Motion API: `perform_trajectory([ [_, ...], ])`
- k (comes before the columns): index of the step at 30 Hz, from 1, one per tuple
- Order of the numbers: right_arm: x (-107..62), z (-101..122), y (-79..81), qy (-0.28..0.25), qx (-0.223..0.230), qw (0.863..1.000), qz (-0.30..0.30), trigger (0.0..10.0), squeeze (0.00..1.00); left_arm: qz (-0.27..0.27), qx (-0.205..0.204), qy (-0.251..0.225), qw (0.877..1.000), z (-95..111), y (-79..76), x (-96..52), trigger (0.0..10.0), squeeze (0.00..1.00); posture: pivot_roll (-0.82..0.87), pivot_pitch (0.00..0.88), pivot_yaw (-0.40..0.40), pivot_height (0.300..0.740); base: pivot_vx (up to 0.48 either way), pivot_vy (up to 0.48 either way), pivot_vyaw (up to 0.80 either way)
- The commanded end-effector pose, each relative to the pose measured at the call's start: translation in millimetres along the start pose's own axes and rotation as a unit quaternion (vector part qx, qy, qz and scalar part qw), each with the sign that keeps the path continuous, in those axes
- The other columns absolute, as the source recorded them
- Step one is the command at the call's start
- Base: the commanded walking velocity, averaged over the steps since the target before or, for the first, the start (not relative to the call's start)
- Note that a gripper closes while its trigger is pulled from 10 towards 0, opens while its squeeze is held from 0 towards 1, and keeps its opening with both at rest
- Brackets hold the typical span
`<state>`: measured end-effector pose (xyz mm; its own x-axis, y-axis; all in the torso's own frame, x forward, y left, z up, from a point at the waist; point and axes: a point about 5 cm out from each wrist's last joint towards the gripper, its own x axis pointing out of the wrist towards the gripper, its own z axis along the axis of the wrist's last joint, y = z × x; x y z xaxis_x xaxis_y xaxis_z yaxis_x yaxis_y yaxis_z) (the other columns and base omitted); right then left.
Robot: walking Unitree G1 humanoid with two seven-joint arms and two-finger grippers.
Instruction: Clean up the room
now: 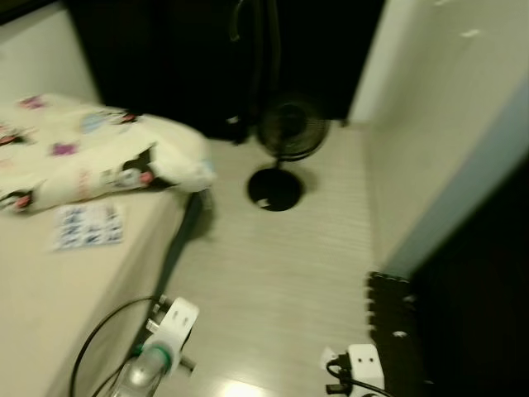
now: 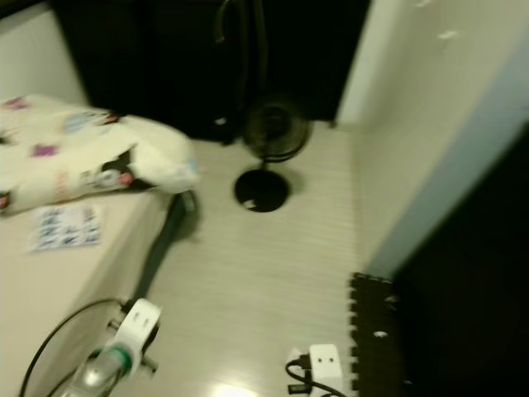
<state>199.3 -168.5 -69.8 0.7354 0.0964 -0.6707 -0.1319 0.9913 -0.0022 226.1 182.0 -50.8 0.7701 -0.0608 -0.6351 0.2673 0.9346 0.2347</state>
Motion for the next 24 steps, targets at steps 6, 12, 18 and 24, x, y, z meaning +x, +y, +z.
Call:
perform_trajectory([
  [6,5.9,18.6,-4.4,-0.017,-0.041,0.999,0.010,10.0,0.00,0.026,-0.036,0.010,0.999,-7.5,-3.6,-1.9,10.0,0.00,0.05,0.000,0.016,0.740,0.000,0.000,-0.72],
  [12,8.5,25.7,1.4,-0.027,-0.060,0.997,0.026,10.0,0.00,0.051,-0.053,0.010,0.997,-8.7,-0.8,-2.5,10.0,0.00,0.07,0.000,-0.007,0.740,0.000,0.000,-0.07],
  [18,8.3,22.7,4.9,-0.021,-0.070,0.997,0.035,10.0,0.00,0.057,-0.047,0.005,0.997,-10.8,-3.9,-3.6,10.0,0.00,0.09,0.000,-0.016,0.740,-0.432,0.000,0.00],
  [24,8.0,21.5,3.2,-0.019,-0.062,0.997,0.030,10.0,0.00,0.059,-0.042,0.003,0.997,-9.7,-3.5,-3.2,10.0,0.00,0.09,0.000,-0.009,0.740,-0.477,0.000,0.00],
])
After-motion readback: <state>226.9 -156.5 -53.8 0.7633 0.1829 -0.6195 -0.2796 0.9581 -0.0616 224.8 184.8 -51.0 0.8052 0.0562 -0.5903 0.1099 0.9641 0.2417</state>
